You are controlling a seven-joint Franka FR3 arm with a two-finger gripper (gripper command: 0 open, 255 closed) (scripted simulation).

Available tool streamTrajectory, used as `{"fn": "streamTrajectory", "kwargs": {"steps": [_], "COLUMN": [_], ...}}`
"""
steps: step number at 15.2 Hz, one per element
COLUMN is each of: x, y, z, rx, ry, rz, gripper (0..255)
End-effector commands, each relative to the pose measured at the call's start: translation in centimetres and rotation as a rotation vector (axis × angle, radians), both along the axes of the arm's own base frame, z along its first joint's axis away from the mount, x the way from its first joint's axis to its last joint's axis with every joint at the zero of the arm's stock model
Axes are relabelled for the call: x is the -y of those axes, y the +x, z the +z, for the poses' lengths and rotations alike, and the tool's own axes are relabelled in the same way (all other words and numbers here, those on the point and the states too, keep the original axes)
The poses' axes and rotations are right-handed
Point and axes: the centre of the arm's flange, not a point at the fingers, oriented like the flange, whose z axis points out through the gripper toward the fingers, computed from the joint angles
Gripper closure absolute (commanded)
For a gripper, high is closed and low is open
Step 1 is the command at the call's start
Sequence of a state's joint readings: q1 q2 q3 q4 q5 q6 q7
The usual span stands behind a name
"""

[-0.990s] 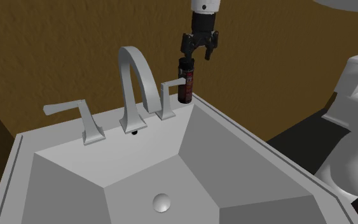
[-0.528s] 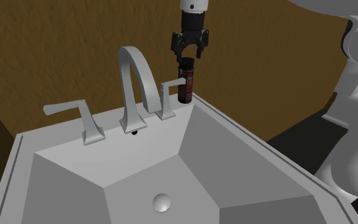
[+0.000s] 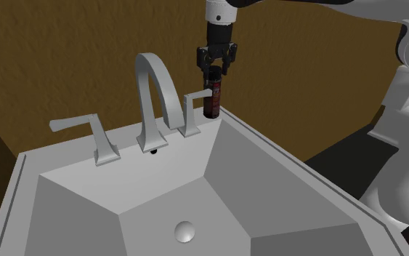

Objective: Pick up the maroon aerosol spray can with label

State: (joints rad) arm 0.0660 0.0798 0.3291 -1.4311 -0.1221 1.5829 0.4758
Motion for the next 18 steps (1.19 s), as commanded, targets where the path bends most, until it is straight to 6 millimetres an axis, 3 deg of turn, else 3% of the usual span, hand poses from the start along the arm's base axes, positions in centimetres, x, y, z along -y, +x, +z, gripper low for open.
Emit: {"fn": "streamTrajectory", "kwargs": {"steps": [1, 7, 18], "x": [0.0, 0.0, 0.0], "y": [0.0, 0.0, 0.0], "z": [-0.1, -0.1, 5.7], "rx": [-0.002, -0.002, -0.002], "ry": [0.0, 0.0, 0.0], "rz": [0.0, 0.0, 0.0], "gripper": [255, 255, 255]}}
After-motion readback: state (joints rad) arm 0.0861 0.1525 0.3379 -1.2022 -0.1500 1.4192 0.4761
